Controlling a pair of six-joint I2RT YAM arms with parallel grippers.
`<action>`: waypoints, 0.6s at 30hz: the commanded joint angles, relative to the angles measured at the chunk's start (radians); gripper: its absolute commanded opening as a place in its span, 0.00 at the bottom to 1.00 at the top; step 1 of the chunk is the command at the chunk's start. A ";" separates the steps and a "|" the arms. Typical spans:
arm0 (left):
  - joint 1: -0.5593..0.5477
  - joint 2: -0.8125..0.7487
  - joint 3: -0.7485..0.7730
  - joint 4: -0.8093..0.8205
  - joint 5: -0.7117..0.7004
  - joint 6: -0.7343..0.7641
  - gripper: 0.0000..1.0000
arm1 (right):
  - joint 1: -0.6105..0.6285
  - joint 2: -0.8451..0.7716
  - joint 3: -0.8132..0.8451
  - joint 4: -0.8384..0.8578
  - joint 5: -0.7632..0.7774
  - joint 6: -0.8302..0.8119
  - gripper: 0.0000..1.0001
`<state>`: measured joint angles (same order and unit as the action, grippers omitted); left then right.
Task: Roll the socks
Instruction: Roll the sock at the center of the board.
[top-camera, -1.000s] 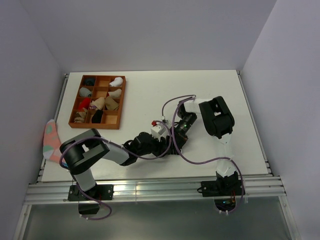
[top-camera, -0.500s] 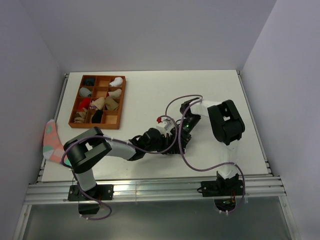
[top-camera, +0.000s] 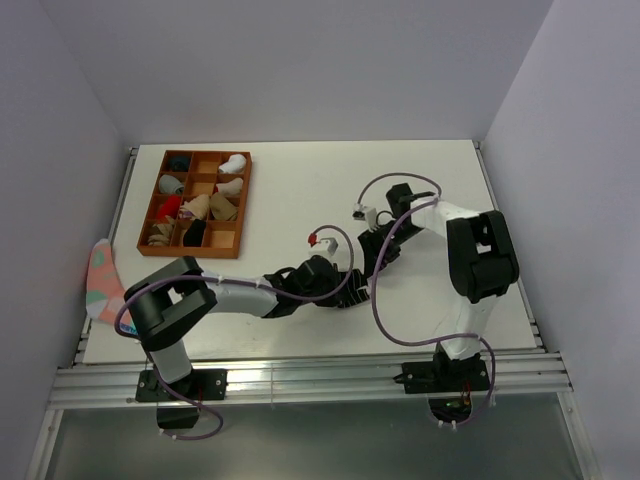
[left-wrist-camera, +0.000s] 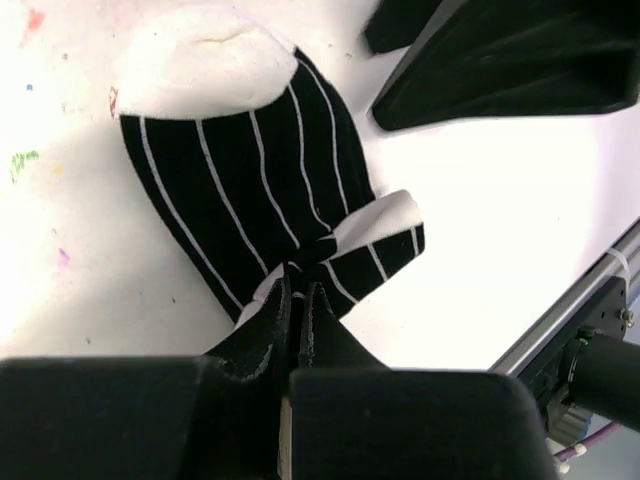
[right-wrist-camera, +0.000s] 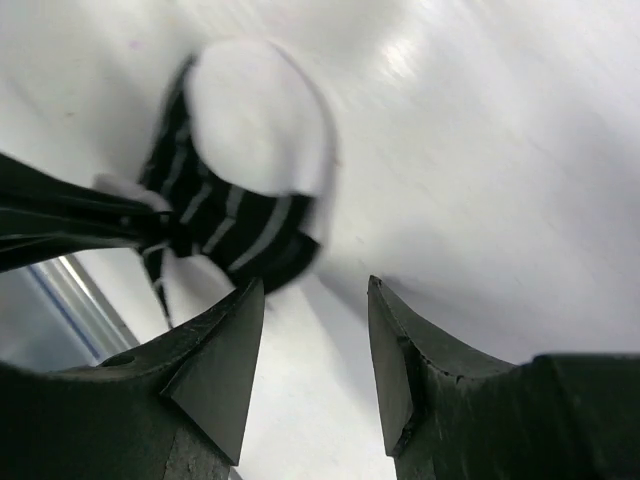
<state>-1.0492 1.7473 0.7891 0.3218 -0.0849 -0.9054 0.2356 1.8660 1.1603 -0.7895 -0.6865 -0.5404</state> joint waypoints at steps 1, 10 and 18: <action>-0.023 0.012 0.071 -0.231 -0.038 -0.053 0.00 | -0.032 -0.080 -0.037 0.075 0.056 0.039 0.53; -0.035 0.127 0.331 -0.535 0.005 -0.015 0.00 | -0.053 -0.195 -0.142 0.176 0.150 0.057 0.29; 0.017 0.224 0.386 -0.555 0.181 -0.070 0.00 | -0.148 -0.338 -0.214 0.210 0.119 0.025 0.23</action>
<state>-1.0569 1.9171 1.1809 -0.1383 0.0044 -0.9562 0.1238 1.6073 0.9718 -0.6250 -0.5571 -0.4938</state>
